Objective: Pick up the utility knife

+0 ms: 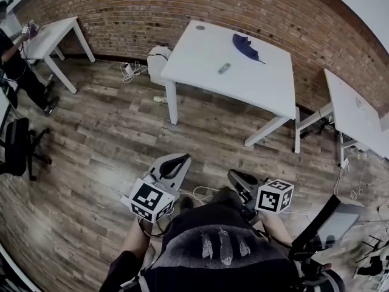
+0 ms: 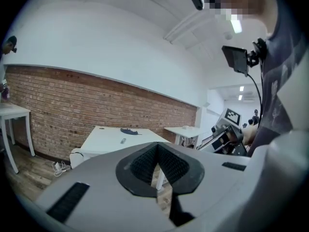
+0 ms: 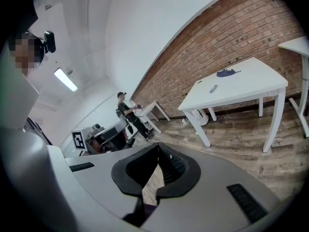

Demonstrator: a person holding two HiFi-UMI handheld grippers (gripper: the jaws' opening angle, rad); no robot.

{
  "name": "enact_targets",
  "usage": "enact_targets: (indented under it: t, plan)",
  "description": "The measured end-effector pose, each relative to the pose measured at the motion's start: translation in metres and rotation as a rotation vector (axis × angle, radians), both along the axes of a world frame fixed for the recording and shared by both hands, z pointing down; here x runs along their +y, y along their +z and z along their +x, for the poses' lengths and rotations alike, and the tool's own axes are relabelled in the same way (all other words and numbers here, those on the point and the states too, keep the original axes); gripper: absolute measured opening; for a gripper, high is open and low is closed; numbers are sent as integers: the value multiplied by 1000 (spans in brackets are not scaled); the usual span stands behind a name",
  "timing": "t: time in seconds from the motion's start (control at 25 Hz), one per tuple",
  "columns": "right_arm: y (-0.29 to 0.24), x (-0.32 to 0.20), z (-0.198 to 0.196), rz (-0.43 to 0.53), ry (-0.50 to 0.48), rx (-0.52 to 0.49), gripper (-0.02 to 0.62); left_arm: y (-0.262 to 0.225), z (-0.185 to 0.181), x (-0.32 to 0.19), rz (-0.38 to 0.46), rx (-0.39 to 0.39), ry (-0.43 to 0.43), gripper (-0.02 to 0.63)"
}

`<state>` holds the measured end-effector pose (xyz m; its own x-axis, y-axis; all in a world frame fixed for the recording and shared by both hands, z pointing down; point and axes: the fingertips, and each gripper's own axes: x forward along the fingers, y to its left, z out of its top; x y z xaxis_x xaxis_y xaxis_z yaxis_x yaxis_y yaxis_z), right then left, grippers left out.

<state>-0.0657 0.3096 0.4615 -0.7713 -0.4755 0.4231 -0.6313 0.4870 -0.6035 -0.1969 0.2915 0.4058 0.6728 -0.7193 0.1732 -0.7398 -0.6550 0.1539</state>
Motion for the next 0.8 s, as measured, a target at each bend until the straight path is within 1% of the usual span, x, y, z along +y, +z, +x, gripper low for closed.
enact_targets:
  t: [0.12, 0.28, 0.4, 0.44, 0.56, 0.6, 0.72, 0.8]
  plan:
    - [-1, -13, -3, 19, -22, 18, 0, -1, 1, -8, 9, -25, -5, -3]
    - [1, -39, -1, 36, -51, 4, 0, -1, 3, -27, 9, -46, -41, -3]
    - [8, -66, 8, 22, -63, -16, 0, 3, 12, -48, -5, -73, -60, -2]
    - [11, -76, 11, 13, -67, -23, 0, 4, 17, -57, -16, -71, -62, -3]
    - [15, -110, 25, -4, -84, -40, 0, -3, 44, -91, -41, -5, -39, -3]
    - [15, -122, 32, -7, -88, -47, 0, -7, 55, -103, -42, 4, -29, -3]
    - [15, -156, 58, -22, -82, -66, 0, -12, 85, -140, -35, -42, -18, -3]
    - [17, -175, 75, -38, -76, -72, 0, -14, 101, -159, -42, -57, -13, -3]
